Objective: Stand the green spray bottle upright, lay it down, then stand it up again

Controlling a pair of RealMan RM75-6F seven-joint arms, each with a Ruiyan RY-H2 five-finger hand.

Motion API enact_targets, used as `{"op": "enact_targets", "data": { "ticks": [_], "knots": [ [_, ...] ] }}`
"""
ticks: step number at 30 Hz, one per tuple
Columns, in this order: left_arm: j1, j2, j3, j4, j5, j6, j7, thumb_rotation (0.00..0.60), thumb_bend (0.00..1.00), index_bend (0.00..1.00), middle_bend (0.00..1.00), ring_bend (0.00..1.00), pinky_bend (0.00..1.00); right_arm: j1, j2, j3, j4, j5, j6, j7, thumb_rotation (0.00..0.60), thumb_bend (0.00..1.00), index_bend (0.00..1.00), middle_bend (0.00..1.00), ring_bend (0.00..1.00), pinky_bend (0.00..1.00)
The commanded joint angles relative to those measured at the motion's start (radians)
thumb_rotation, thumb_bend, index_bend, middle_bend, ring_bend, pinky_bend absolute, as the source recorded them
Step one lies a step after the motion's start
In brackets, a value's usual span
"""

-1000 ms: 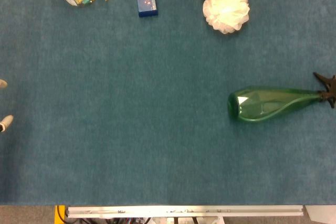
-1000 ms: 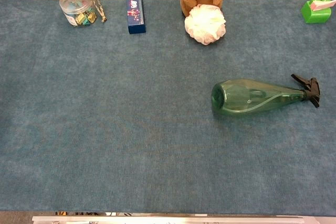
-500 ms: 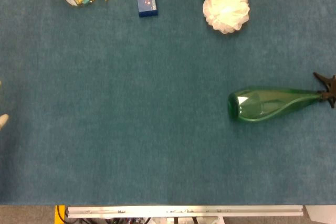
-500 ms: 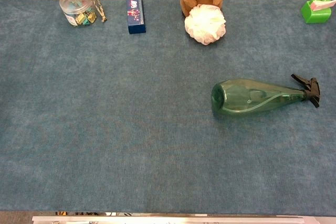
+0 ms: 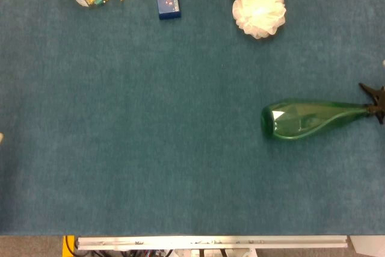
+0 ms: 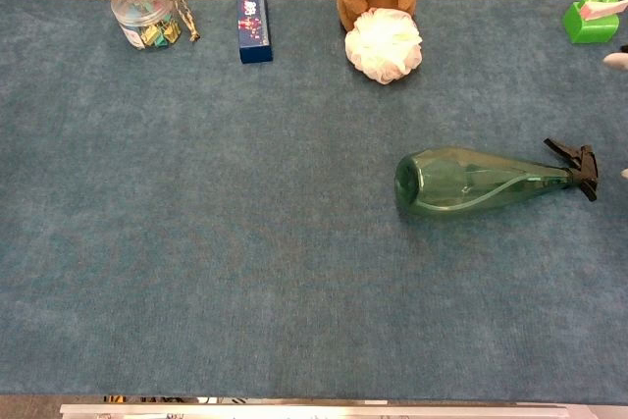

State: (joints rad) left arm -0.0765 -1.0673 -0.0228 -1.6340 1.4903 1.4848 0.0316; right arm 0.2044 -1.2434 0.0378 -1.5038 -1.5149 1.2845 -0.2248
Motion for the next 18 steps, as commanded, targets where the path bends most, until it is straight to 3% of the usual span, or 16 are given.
{"op": "enact_targets", "data": {
  "ticks": [1, 18],
  "knots": [
    [0.006, 0.002, 0.001, -0.003, -0.003, 0.006, 0.004, 0.600, 0.13, 0.34, 0.34, 0.39, 0.70, 0.023, -0.022, -0.007, 0.018, -0.018, -0.022, -0.009, 0.600, 0.00, 0.03, 0.00, 0.00, 0.10],
    [0.058, 0.018, 0.009, -0.023, -0.005, 0.068, 0.010, 0.600, 0.13, 0.34, 0.34, 0.39, 0.70, 0.132, -0.089, -0.035, 0.055, -0.035, -0.180, -0.079, 0.600, 0.00, 0.01, 0.00, 0.00, 0.07]
  ]
}}
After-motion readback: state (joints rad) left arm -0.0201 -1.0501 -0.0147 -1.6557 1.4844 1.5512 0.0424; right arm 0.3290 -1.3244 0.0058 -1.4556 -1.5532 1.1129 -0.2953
